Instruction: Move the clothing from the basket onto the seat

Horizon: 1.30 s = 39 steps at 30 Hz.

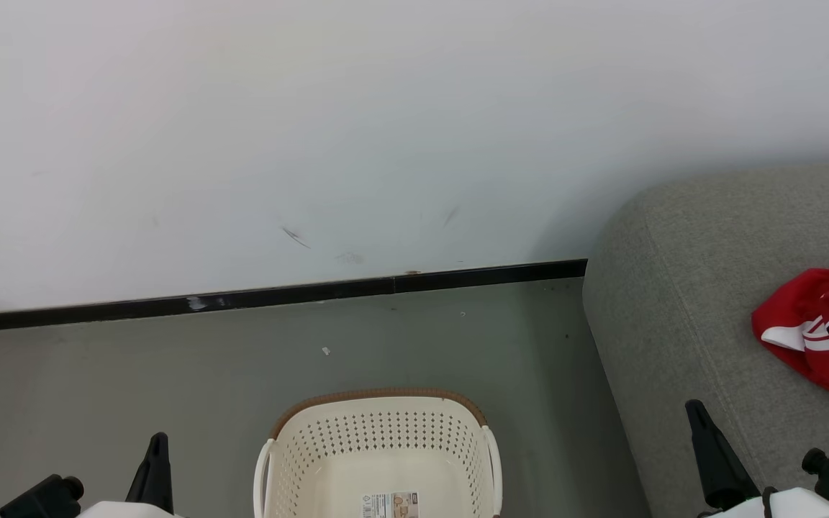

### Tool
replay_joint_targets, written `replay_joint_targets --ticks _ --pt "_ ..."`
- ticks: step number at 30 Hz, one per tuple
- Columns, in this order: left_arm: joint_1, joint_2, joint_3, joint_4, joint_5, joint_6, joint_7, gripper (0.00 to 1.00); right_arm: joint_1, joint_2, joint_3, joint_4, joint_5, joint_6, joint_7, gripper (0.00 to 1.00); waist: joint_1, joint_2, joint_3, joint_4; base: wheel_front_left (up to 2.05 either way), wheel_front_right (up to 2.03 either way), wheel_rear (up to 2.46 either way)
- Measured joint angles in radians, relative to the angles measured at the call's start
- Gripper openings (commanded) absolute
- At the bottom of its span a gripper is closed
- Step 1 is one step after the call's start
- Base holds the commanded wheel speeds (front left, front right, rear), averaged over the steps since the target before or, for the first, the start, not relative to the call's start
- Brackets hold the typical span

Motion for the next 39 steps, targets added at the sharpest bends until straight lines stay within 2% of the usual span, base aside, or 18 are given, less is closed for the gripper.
replay_joint_targets --ticks 8,25,39 --pt "-0.007 -0.007 0.02 0.001 -0.079 -0.017 0.026 0.0 -0.031 -0.014 -0.002 0.018 0.123 0.0 0.027 0.0 -0.0003 0.0 0.001 0.002 0.0 0.0 0.0" --pt "-0.03 -0.031 0.067 0.01 -0.269 -0.069 0.079 0.0 -0.079 -0.036 -0.002 0.074 0.417 0.0 0.07 0.0 -0.007 0.0 0.01 0.007 0.0 0.0 0.0" --pt "-0.048 -0.054 0.107 0.019 -0.423 -0.114 0.124 0.0 -0.119 -0.055 -0.001 0.111 0.656 0.0 0.112 0.0 -0.008 0.0 0.016 0.011 0.0 0.0 0.0"
